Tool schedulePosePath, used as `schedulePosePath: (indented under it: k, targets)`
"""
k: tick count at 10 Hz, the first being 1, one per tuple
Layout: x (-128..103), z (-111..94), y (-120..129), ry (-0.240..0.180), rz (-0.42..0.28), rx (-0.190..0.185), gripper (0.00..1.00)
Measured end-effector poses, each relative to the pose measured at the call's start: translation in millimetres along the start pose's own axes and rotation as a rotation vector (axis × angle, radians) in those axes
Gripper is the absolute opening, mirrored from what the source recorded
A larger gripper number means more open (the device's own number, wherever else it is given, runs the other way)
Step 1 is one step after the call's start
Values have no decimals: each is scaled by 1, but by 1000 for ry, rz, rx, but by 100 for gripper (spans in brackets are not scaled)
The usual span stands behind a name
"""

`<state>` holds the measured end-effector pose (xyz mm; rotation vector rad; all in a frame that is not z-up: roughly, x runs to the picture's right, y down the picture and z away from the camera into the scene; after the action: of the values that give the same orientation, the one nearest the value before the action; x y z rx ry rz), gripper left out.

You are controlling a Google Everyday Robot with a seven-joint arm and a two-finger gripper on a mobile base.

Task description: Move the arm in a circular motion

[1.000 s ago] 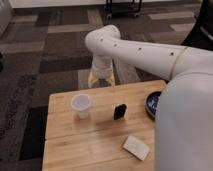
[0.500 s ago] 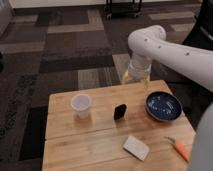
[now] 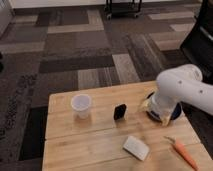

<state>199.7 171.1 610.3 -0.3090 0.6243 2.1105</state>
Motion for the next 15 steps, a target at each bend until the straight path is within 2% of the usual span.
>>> schedulePosePath:
  k: [1,2,3,4,6,7,8,9,10,11,12,13,14,15]
  targets:
    - [21,-1,2,-9,-19,17,65]
    - [60,-2,23,-20,-89,39,65]
    - [84,-1,49,-19,-163,43,65]
    - [114,2,105,2,-319,40,65]
    - [145,11,184,38,-584,49,65]
    - [151,15,216,51,-700,67,65]
    - [142,18,249,53,-839,112,65]
    - [128,16,265,47,-911,152,65]
    - [91,9,295,20,-1009,217,65]
    - [68,1,318,1,-1059,239,65]
    - [52,-4,332,-9,-1081,239,65]
    - [17,-9,347,-20,-1067,221,65]
    - [4,-11,349,-25,-1049,210,65]
    - [-31,-20,346,-43,-982,171,65]
